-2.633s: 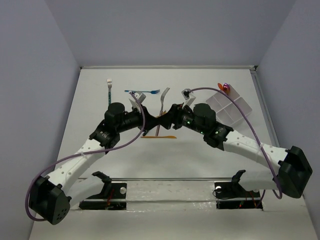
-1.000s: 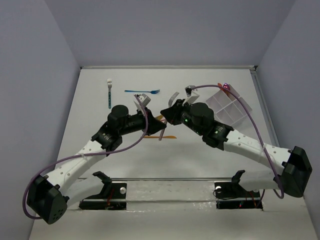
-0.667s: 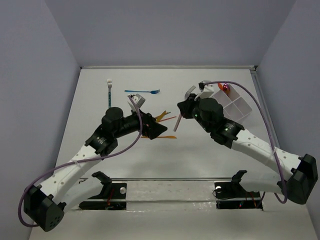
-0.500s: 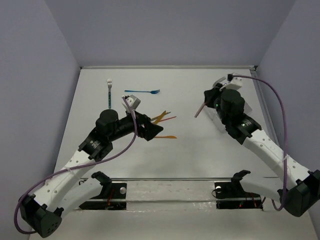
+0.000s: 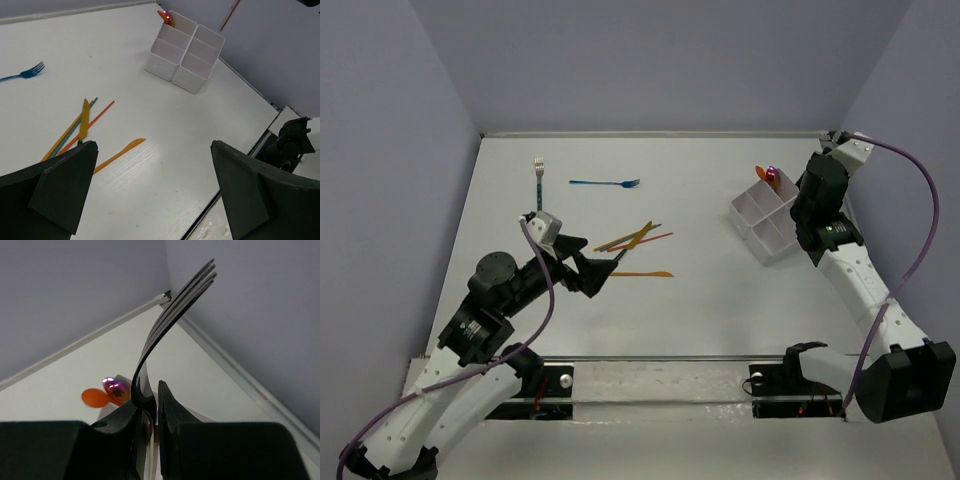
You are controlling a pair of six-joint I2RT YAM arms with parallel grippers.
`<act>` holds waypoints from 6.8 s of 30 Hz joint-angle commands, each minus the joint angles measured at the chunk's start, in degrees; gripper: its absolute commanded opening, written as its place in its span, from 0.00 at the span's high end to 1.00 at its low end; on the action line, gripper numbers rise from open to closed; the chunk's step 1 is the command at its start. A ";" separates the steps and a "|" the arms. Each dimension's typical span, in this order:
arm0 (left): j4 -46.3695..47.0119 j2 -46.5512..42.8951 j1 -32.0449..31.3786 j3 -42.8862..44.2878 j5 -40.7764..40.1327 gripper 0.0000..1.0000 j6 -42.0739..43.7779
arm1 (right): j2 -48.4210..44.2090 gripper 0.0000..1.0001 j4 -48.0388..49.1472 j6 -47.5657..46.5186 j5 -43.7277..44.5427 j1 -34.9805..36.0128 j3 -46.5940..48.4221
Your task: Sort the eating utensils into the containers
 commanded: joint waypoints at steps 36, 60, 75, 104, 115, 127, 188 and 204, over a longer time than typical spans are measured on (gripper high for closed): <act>1.92 -5.48 0.13 -2.41 -1.16 0.01 -0.74 | 21.86 0.93 29.31 -24.97 9.14 -3.31 -4.36; -0.28 3.30 0.13 1.45 -10.30 0.01 -3.11 | 7.82 0.00 -7.59 -2.23 -6.56 -3.31 9.35; -0.90 32.56 19.95 14.29 -23.15 0.19 -7.43 | -12.31 0.00 -8.14 14.23 -32.24 19.61 -11.82; -5.46 91.28 31.69 52.86 -31.40 0.49 1.72 | -17.17 0.00 -3.65 10.46 -55.20 23.58 -20.88; -6.35 95.34 32.74 54.99 -34.56 0.57 2.16 | -17.17 0.00 -2.94 10.46 -54.32 23.58 -21.77; -4.24 96.39 33.27 52.62 -30.96 0.57 4.27 | -16.64 0.00 -2.51 10.81 -54.06 24.11 -21.50; 22.39 36.18 -7.69 7.88 -2.83 1.00 -7.51 | 10.96 0.42 15.87 27.06 -55.72 24.63 -5.86; 28.63 39.26 -9.27 9.98 -3.27 1.00 -8.39 | 10.35 0.84 15.87 29.09 -54.59 25.16 -8.14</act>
